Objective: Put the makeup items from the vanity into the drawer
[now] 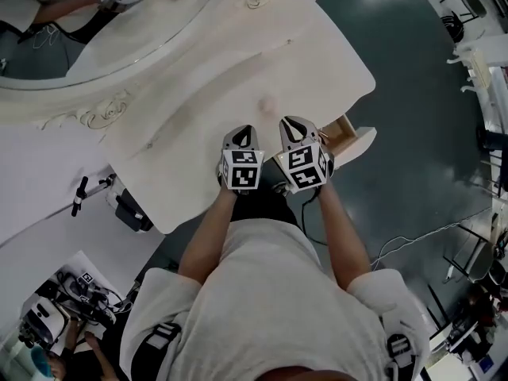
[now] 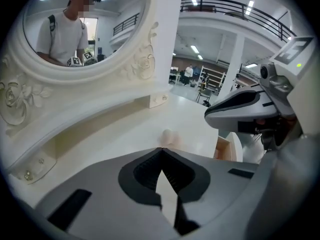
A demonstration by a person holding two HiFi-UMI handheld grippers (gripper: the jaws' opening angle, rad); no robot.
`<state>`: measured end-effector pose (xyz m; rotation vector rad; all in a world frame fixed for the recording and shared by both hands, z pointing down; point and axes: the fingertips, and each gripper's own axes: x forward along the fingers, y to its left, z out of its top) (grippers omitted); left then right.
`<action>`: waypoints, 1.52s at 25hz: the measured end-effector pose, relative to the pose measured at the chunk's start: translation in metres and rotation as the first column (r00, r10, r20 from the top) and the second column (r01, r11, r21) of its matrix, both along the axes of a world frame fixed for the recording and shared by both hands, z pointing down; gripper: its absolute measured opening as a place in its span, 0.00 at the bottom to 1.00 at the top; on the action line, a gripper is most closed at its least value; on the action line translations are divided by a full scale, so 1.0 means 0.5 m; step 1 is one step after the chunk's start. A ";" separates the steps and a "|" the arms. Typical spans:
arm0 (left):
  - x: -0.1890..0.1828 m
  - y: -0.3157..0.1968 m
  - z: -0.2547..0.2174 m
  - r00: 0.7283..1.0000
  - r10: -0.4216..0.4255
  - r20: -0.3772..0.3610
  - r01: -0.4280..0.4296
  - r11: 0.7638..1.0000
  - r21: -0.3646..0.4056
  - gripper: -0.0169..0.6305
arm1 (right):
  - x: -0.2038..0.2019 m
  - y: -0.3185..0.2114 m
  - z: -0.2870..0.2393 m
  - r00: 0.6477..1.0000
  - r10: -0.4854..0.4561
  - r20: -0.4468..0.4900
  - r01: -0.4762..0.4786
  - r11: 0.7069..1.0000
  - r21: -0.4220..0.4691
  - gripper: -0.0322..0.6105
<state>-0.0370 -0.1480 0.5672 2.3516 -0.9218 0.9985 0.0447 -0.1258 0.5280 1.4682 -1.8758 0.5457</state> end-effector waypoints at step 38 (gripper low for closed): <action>0.000 -0.031 0.069 0.998 0.048 0.035 -0.045 0.996 -0.070 0.04 | -0.027 -0.055 0.178 0.951 -0.273 -0.144 0.236 0.944 -0.233 0.24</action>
